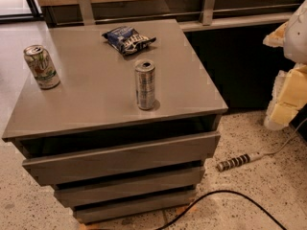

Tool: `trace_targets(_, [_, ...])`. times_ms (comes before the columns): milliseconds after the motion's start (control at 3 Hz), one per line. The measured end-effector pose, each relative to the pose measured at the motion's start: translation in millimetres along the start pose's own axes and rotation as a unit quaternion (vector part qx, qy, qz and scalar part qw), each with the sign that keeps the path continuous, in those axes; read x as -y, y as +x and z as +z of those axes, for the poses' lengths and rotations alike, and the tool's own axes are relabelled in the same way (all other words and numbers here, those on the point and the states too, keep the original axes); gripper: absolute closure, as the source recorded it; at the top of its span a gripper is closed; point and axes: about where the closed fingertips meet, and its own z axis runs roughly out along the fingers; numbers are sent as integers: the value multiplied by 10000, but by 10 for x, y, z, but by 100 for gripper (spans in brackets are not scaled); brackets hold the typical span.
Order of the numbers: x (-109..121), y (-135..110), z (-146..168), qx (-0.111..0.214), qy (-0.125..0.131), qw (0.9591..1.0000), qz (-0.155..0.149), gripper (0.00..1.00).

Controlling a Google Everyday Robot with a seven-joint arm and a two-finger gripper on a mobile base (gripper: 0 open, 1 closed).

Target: Move blue chip bag near redbull can

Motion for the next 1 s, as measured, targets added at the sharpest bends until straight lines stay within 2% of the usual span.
trace_targets(333, [19, -7, 5, 49, 13, 10000, 27, 0])
trace_targets(667, [163, -61, 46, 425, 99, 9988, 240, 0])
trace_targets(1000, [586, -134, 327, 1330, 256, 9877, 781, 0])
